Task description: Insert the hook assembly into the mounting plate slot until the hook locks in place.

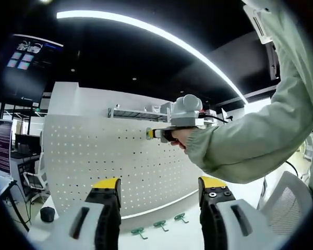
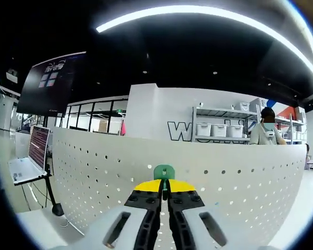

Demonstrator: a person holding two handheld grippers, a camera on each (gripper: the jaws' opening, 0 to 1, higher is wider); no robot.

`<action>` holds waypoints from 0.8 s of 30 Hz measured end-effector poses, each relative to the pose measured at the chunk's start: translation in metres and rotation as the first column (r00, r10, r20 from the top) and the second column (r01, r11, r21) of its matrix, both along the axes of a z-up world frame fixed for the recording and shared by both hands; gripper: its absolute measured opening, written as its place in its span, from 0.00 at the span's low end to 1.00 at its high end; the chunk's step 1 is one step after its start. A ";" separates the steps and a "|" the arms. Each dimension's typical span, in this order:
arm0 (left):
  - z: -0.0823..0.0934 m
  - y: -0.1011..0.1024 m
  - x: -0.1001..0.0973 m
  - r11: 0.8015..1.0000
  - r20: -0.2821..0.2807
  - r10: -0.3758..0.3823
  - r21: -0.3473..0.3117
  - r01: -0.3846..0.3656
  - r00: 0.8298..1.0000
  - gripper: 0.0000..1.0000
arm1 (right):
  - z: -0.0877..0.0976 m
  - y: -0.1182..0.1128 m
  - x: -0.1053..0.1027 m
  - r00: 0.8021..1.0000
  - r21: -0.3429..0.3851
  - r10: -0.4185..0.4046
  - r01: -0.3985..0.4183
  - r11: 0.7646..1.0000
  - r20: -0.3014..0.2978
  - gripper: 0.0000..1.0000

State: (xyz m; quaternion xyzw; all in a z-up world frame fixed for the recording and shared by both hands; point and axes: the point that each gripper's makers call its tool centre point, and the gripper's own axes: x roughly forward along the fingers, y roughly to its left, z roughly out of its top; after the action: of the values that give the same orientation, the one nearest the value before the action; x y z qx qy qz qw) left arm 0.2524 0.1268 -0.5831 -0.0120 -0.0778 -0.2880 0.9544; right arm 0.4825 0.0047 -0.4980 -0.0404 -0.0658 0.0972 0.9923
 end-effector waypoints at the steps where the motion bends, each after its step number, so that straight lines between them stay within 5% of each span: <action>1: 0.000 0.000 0.000 1.000 0.000 0.000 -0.001 0.000 1.000 0.62 | 0.000 0.000 0.001 1.000 0.002 0.000 0.000 1.000 -0.002 0.01; 24: -0.001 0.001 0.002 1.000 -0.003 0.001 -0.006 -0.001 1.000 0.62 | -0.001 0.000 0.011 1.000 0.017 -0.018 0.018 1.000 -0.009 0.01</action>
State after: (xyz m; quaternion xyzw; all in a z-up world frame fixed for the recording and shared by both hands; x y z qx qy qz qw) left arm 0.2540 0.1276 -0.5843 -0.0153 -0.0772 -0.2872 0.9546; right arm 0.4930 0.0045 -0.4986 -0.0319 -0.0617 0.0879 0.9937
